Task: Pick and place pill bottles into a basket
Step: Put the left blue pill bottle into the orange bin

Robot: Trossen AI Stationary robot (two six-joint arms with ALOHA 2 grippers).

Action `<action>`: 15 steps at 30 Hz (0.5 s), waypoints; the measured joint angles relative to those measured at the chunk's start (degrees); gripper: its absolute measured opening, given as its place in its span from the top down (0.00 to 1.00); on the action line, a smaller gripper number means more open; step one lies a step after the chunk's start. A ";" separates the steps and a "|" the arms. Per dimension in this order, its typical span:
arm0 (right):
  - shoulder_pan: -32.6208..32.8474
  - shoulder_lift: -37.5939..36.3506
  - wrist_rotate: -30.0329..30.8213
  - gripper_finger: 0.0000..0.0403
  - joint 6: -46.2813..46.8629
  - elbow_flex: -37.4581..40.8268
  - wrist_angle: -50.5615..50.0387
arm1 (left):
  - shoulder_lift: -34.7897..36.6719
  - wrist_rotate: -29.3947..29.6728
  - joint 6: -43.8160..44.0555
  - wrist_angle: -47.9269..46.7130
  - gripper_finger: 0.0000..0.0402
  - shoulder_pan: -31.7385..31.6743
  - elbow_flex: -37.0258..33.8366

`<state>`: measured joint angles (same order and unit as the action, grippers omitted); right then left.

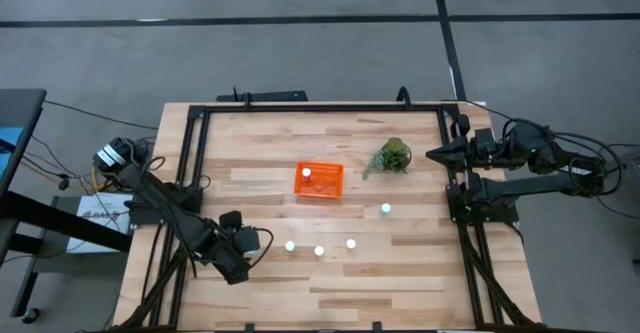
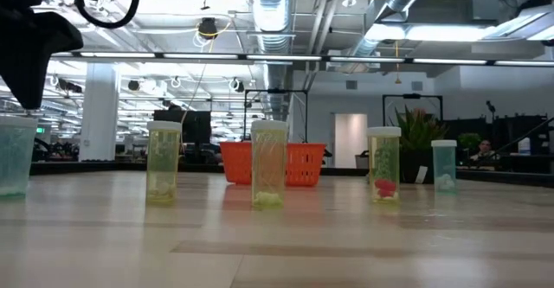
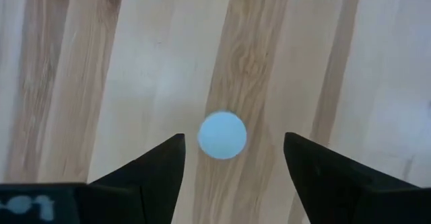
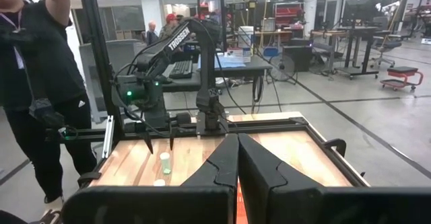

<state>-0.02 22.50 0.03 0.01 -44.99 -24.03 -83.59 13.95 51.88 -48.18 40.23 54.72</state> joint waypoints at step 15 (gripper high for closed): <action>0.00 0.00 0.00 1.00 0.00 -0.02 0.00 | -0.02 1.48 -0.28 4.82 0.39 -0.13 -4.63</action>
<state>-0.01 22.50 0.03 0.01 -45.01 -24.03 -83.61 15.43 51.59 -43.36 40.10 50.09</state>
